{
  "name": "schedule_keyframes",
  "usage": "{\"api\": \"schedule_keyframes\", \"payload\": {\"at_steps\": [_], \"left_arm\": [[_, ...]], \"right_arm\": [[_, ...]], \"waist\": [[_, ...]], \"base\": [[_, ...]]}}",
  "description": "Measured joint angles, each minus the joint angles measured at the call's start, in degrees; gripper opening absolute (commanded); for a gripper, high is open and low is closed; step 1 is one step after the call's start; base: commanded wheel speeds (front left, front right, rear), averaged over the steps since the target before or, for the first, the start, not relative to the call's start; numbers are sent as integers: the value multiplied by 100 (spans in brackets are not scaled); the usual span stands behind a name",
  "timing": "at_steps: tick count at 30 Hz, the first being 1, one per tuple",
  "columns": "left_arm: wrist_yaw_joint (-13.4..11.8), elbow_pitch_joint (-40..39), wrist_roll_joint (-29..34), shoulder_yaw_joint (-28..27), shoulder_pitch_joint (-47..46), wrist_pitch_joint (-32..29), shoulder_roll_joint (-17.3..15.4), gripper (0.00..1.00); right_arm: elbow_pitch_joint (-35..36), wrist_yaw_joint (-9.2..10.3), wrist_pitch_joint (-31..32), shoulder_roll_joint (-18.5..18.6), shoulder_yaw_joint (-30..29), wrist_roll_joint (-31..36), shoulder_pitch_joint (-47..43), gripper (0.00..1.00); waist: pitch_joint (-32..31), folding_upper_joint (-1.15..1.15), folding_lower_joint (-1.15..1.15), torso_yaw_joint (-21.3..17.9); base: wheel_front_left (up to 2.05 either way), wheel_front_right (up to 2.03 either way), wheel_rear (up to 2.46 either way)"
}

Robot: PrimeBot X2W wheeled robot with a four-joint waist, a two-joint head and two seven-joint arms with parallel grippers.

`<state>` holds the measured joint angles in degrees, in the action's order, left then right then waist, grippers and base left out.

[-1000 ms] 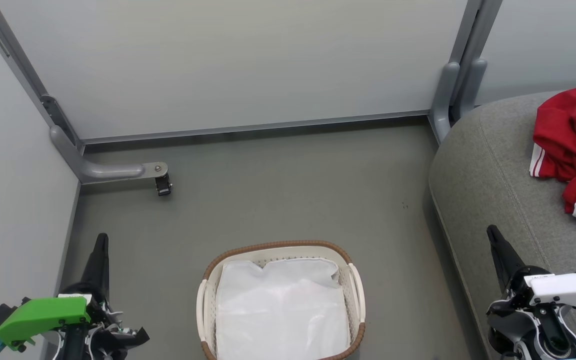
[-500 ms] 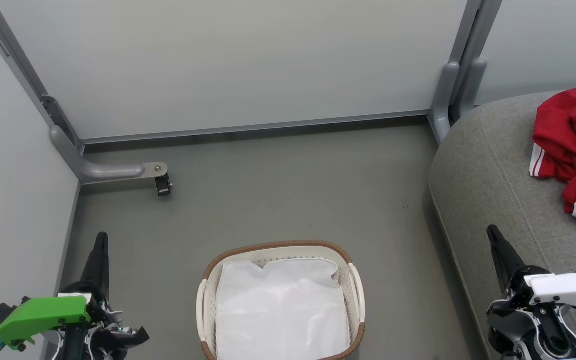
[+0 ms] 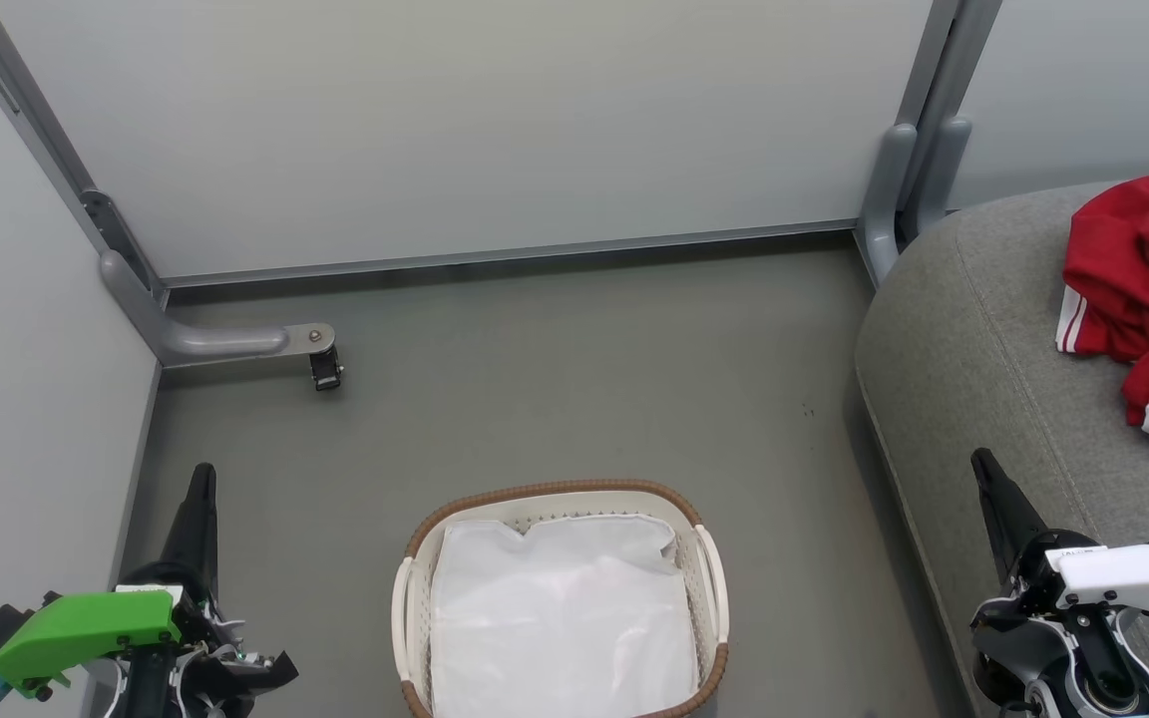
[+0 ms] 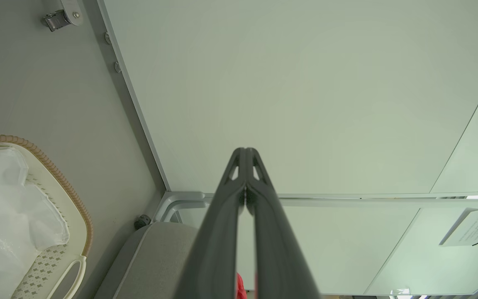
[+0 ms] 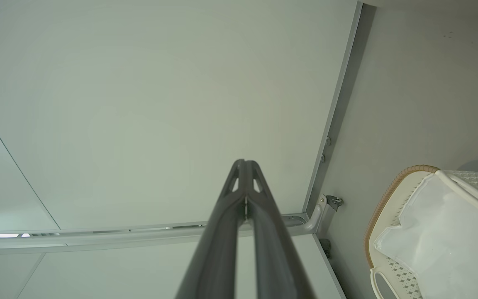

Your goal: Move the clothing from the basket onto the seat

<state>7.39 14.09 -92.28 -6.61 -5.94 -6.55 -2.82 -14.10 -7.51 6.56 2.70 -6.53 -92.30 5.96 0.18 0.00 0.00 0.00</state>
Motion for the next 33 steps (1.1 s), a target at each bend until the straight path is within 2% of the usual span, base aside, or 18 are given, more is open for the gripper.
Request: {"api": "schedule_keyframes", "payload": {"at_steps": [33], "left_arm": [[0,-1,-3,0,0,0,0,0]], "right_arm": [[0,1,0,0,0,0,1,0]], "waist": [[0,0,0,0]], "base": [[0,0,0]]}}
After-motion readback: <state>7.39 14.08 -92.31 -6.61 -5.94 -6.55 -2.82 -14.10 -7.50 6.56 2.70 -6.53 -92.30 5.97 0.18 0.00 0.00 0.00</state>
